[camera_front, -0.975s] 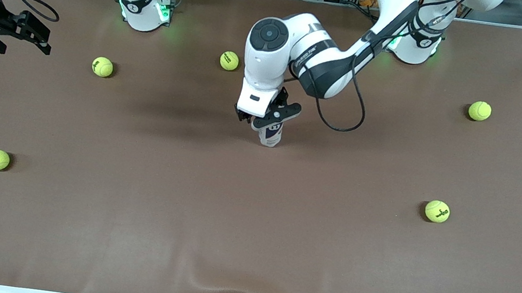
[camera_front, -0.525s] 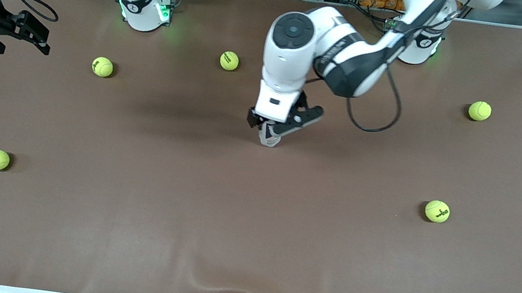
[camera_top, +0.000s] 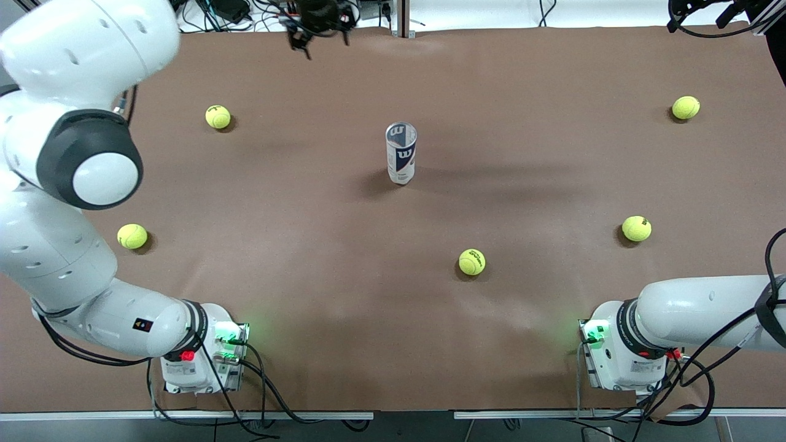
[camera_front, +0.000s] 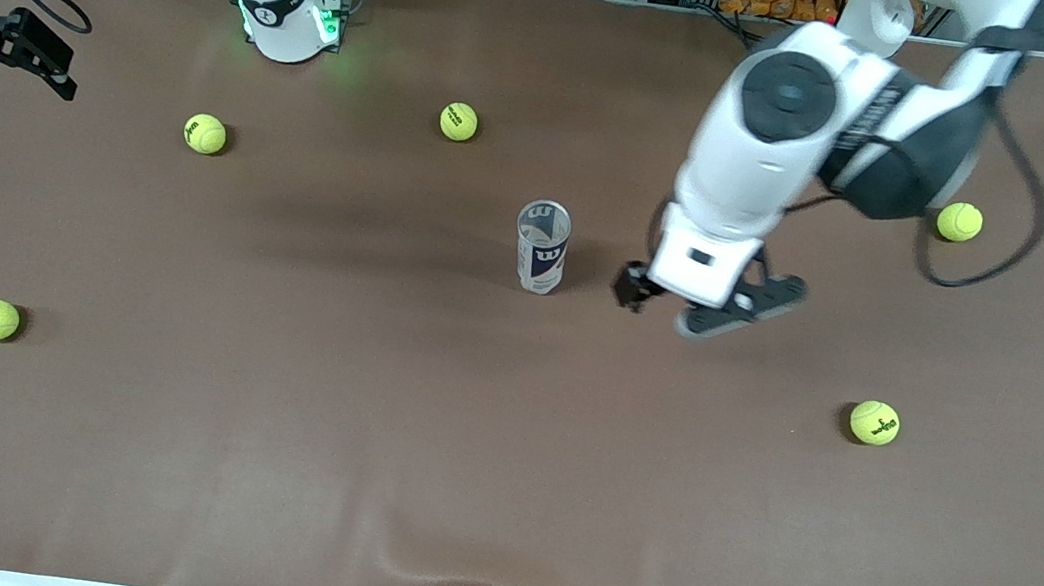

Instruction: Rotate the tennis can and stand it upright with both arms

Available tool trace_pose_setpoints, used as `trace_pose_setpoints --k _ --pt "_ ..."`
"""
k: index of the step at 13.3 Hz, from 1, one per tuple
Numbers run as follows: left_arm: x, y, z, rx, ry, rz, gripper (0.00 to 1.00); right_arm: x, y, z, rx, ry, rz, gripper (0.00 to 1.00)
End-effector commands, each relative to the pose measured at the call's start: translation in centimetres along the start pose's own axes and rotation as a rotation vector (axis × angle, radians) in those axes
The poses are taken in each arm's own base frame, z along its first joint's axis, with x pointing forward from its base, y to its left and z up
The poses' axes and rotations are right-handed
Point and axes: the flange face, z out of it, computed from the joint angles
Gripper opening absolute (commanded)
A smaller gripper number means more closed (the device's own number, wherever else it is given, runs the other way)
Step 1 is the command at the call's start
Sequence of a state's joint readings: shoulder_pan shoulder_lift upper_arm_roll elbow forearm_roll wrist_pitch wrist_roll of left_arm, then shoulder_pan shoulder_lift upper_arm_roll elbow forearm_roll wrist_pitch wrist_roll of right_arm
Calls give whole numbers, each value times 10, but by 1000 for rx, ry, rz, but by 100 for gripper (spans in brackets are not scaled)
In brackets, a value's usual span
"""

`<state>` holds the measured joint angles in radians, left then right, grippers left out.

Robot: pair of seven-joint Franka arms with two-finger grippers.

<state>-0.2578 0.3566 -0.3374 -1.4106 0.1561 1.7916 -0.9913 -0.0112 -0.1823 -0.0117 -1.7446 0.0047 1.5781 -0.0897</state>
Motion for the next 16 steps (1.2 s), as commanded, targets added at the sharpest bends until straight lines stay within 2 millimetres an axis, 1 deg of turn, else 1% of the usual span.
trace_pose_setpoints --k 1,2,3,4,5,6,7,8,9,11,12,13,14,16 --pt "38 -50 -21 13 -5 118 100 -1 7 -2 13 10 20 100" --pt "61 -75 -21 20 -14 169 100 -1 7 -3 14 15 18 100" --pt "78 -96 -22 26 -20 206 100 -1 6 -3 14 13 18 100" --pt "89 -111 -25 32 -14 212 100 -1 5 -4 14 13 15 100" --pt "94 -122 -33 37 -2 204 100 -3 5 -4 15 6 15 100" --pt "95 -129 -38 46 -7 194 100 -4 4 -5 15 3 15 100" --pt "88 -137 -46 65 -25 198 100 -6 4 -6 15 -3 15 100" --pt "89 -154 -48 67 -41 177 100 -7 4 -6 15 -3 15 100" --pt "83 -163 -56 42 -52 172 100 -7 5 -7 15 -2 16 100" --pt "55 -166 -66 31 -55 180 100 -6 3 -7 15 1 18 100" --pt "48 -168 -63 22 -47 180 100 -6 3 -7 15 3 18 100" --pt "46 -172 -61 23 -40 177 100 -6 3 -7 15 3 18 100" --pt "52 -179 -61 23 -39 180 100 -6 3 -7 15 3 18 100" --pt "60 -186 -63 12 -30 219 100 -6 3 -7 15 0 18 100"
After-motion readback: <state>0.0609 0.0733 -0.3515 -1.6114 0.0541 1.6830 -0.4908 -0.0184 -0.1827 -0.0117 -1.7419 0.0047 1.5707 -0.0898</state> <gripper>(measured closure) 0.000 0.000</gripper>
